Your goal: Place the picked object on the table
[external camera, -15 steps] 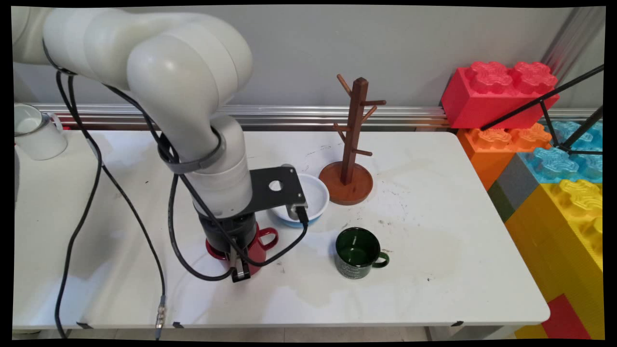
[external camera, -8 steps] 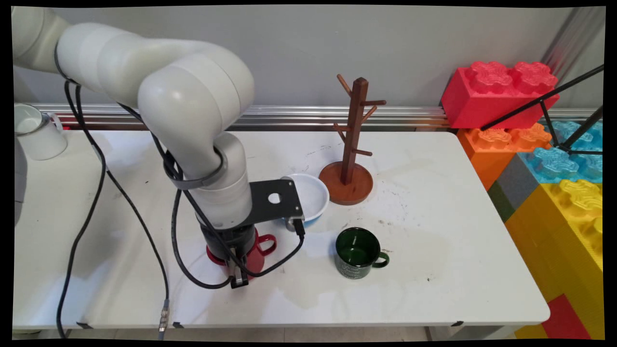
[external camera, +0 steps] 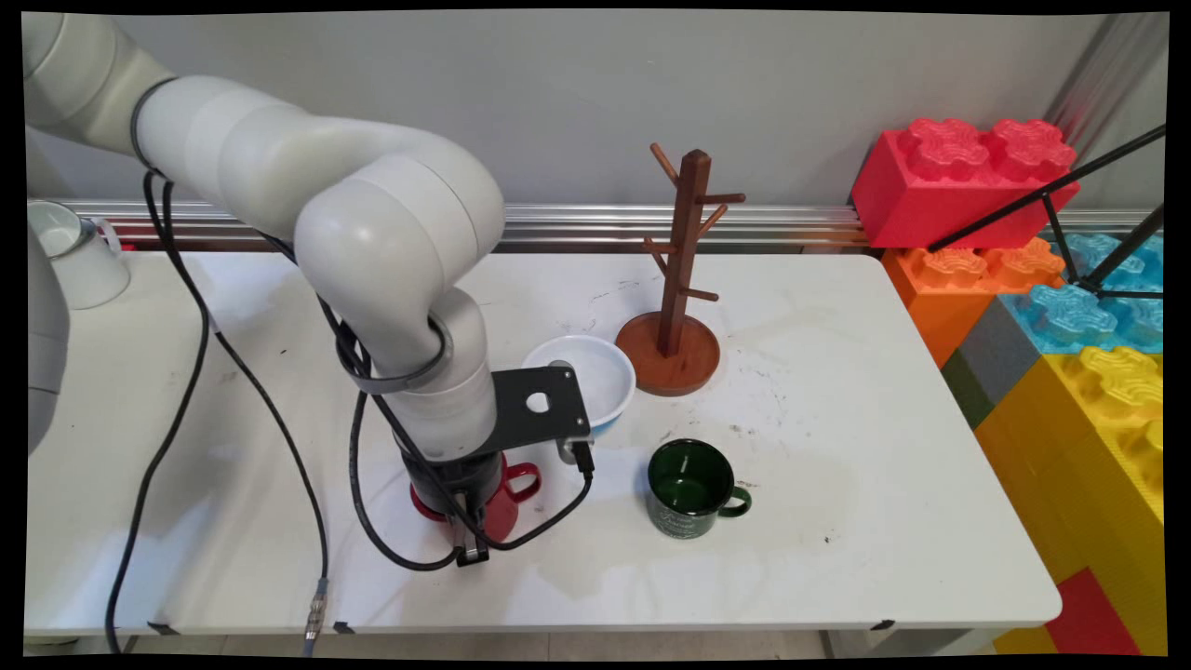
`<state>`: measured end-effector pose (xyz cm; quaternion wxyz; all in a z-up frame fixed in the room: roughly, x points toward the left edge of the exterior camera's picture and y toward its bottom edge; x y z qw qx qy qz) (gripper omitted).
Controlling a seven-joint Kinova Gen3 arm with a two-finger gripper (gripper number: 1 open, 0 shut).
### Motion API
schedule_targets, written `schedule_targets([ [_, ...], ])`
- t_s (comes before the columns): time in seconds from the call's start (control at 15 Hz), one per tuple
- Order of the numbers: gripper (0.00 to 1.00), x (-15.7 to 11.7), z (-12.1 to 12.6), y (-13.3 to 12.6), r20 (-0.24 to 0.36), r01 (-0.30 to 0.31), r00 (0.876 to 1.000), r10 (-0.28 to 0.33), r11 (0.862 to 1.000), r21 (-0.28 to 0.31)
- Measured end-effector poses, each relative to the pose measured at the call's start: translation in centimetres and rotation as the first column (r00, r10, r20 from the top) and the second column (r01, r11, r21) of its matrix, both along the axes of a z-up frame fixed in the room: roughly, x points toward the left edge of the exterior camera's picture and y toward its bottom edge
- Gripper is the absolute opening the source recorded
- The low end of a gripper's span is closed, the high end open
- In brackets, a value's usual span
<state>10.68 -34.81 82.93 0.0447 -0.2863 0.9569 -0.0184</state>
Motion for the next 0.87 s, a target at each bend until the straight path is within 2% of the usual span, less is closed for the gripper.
schedule_targets([
  [0.33, 0.0, -0.03, -0.59, -0.13, -0.003, 0.001, 1.0, -0.001, 1.0, -0.002],
  [0.4, 1.0, 0.0, -0.69, -0.21, -0.004, -0.001, 1.0, 0.001, 1.0, -0.002],
  [0.87, 1.0, 0.43, -0.77, -0.82, -0.021, -0.018, 1.0, 0.018, 1.0, -0.007],
])
